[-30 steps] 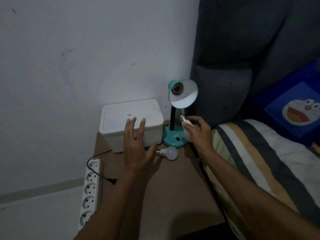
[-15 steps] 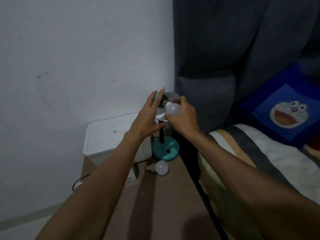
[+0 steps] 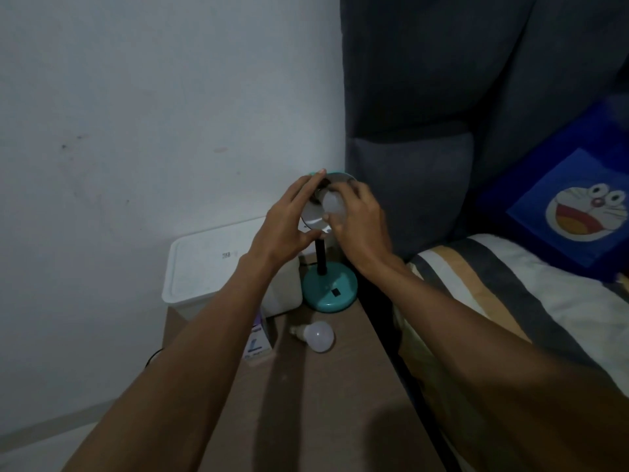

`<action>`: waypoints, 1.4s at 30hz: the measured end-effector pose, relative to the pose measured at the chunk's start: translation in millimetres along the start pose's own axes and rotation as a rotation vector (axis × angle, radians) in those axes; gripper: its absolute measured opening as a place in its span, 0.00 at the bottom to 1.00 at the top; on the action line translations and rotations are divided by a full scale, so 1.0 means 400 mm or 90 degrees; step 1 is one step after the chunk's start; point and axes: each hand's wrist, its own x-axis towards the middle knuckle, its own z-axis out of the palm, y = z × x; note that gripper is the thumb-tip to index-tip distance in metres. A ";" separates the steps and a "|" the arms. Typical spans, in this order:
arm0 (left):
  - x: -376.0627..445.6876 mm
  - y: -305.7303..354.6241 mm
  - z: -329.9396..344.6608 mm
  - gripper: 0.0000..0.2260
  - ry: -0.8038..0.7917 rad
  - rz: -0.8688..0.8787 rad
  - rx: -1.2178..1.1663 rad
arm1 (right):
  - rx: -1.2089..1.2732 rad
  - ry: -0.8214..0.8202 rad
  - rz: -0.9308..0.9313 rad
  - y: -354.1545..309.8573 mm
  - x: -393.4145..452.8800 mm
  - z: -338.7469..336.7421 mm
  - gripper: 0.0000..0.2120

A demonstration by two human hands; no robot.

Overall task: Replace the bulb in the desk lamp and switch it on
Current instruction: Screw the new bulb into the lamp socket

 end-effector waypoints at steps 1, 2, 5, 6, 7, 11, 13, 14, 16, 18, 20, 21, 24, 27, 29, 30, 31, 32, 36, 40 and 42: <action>0.000 0.001 0.000 0.47 0.000 -0.001 -0.004 | -0.006 -0.002 -0.011 -0.003 -0.003 0.000 0.25; 0.001 0.001 -0.001 0.47 -0.001 -0.002 -0.007 | -0.012 -0.004 -0.023 -0.005 -0.006 0.001 0.26; -0.001 0.003 -0.002 0.46 0.006 0.000 -0.010 | -0.024 -0.008 0.000 -0.009 -0.006 -0.003 0.26; -0.003 0.002 -0.002 0.46 0.010 -0.003 -0.015 | -0.018 -0.004 0.030 -0.010 -0.003 -0.005 0.25; -0.006 0.001 -0.002 0.46 0.016 -0.005 -0.019 | -0.009 0.004 0.057 -0.012 0.000 -0.008 0.24; -0.011 -0.005 -0.007 0.47 0.021 -0.007 -0.016 | 0.055 0.024 0.117 -0.021 0.004 -0.008 0.20; -0.009 -0.005 -0.006 0.47 0.017 -0.008 -0.017 | 0.080 0.026 0.145 -0.025 0.003 -0.008 0.21; -0.007 -0.005 -0.005 0.47 0.015 -0.009 -0.019 | 0.085 0.022 0.150 -0.025 0.001 -0.004 0.23; 0.000 -0.004 -0.003 0.46 0.010 -0.006 -0.024 | 0.073 0.009 0.149 -0.025 -0.005 0.003 0.27; 0.004 -0.002 -0.002 0.46 0.004 -0.005 -0.026 | 0.046 0.007 0.153 -0.027 -0.009 0.010 0.26; 0.002 -0.001 -0.005 0.45 0.006 -0.002 -0.030 | 0.047 0.016 0.172 -0.029 -0.005 0.012 0.25; 0.000 -0.002 -0.008 0.45 0.009 -0.001 -0.031 | 0.055 0.021 0.182 -0.031 -0.001 0.011 0.26; -0.006 -0.006 -0.016 0.45 0.010 -0.002 -0.027 | 0.058 0.022 0.167 -0.026 0.006 0.008 0.23; -0.005 -0.007 -0.013 0.45 0.007 -0.006 -0.027 | 0.034 0.000 0.148 -0.025 0.003 0.003 0.22; -0.003 -0.006 -0.010 0.44 0.006 -0.005 -0.030 | 0.025 -0.018 0.152 -0.027 0.002 0.004 0.24; -0.003 -0.005 -0.008 0.44 0.005 -0.004 -0.031 | 0.025 -0.021 0.155 -0.026 0.001 0.005 0.25; -0.003 -0.002 -0.008 0.44 0.005 -0.004 -0.029 | 0.035 -0.017 0.159 -0.026 0.001 0.006 0.26; -0.002 0.000 -0.009 0.44 0.004 -0.003 -0.027 | 0.052 -0.005 0.161 -0.025 0.000 0.006 0.26; -0.002 0.003 -0.009 0.44 0.006 0.001 -0.025 | 0.117 0.045 0.174 -0.038 0.001 0.005 0.17; -0.003 -0.003 -0.009 0.45 0.007 -0.002 -0.024 | 0.151 0.056 0.191 -0.047 0.008 0.008 0.16; -0.003 -0.006 -0.009 0.45 0.006 0.000 -0.024 | 0.149 0.031 0.200 -0.045 0.007 0.011 0.23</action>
